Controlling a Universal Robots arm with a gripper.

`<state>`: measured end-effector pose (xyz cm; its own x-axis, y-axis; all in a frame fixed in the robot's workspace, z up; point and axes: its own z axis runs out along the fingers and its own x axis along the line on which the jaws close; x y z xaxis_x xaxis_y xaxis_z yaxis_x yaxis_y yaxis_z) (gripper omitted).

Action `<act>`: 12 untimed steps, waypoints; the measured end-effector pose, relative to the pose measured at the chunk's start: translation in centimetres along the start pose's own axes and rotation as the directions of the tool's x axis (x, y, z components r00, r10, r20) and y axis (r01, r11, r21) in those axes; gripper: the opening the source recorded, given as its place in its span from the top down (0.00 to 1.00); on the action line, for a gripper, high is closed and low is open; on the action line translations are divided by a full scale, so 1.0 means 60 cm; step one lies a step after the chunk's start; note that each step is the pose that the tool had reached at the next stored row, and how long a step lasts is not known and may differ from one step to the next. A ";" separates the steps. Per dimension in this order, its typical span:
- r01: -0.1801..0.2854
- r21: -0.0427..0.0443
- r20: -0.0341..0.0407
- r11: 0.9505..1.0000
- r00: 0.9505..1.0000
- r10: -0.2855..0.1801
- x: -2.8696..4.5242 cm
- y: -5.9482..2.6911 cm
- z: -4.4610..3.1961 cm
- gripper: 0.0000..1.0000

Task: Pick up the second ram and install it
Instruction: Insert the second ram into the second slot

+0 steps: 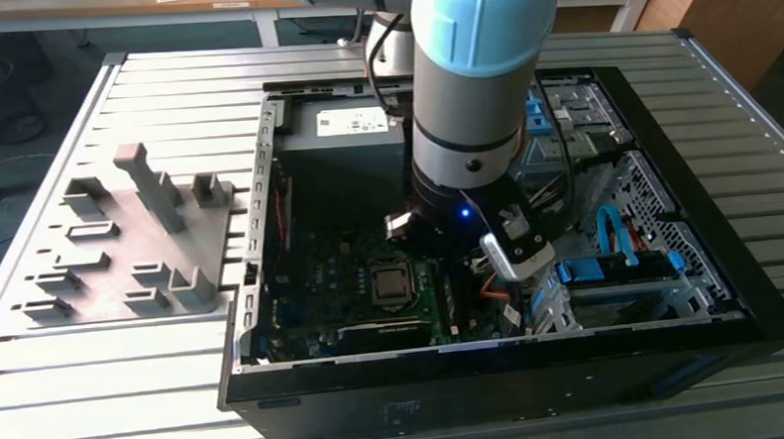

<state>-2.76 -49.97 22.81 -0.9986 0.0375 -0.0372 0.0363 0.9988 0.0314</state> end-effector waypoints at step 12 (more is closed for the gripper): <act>0.001 0.007 0.000 1.000 1.000 -0.001 0.002 0.006 0.011 0.86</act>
<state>-2.83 -49.57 22.18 -0.9986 0.0364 -0.0375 0.0355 0.9991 0.0243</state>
